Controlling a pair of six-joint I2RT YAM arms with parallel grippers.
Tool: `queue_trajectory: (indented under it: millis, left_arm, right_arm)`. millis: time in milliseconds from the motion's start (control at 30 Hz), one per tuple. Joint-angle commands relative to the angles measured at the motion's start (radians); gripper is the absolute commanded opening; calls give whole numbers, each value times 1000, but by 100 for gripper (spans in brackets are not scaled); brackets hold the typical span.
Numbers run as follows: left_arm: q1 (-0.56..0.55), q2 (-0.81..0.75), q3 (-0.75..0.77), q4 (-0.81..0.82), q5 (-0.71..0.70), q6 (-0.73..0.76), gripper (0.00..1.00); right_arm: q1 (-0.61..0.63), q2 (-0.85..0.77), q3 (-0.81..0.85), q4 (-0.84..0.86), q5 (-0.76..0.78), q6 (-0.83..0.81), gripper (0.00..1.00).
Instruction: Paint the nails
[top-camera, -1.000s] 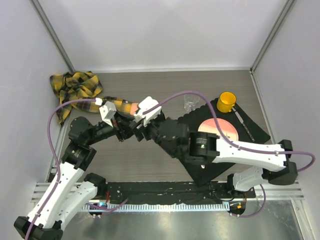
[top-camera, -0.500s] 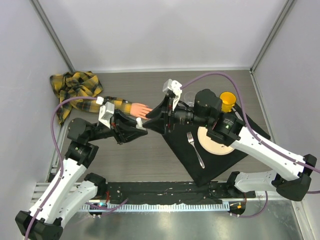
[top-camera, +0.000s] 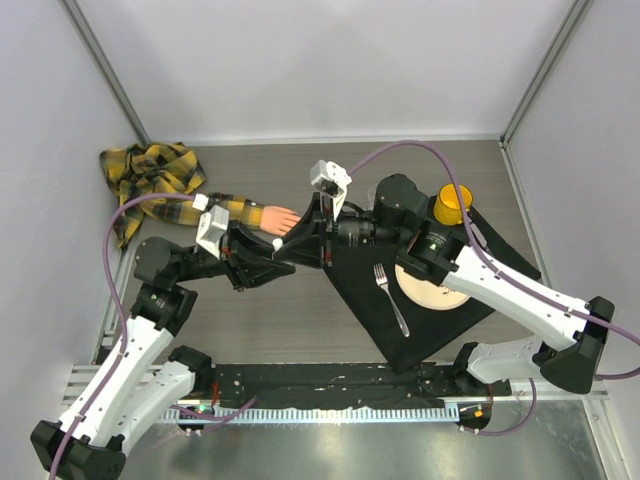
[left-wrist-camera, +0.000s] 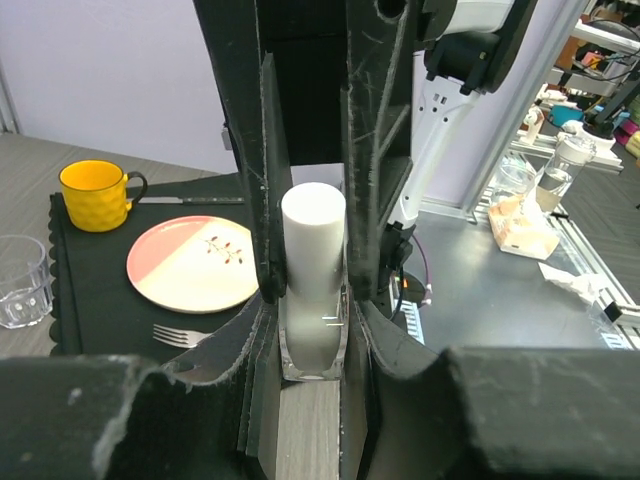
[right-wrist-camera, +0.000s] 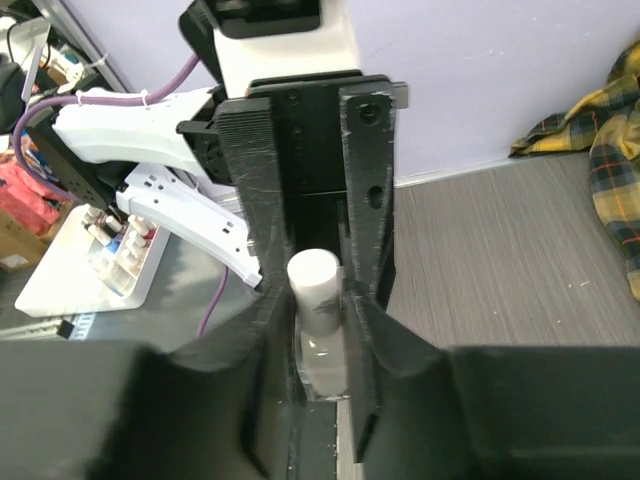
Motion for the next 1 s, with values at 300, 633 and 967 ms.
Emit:
queue_trajectory:
  millis: [300,633,967]
  left_arm:
    - [-1,-33,45,-167,-214,165,0]
    - [-1,-27,68,-290,-333,240,0]
    - [-1,-22,67,-265,-254,213,0]
  right_arm:
    - [165,-15,14,-77,528,-146,1]
    - [551,197,169,-121,1481,-343,18]
    - [318,-2,85,-174,756,-172,69]
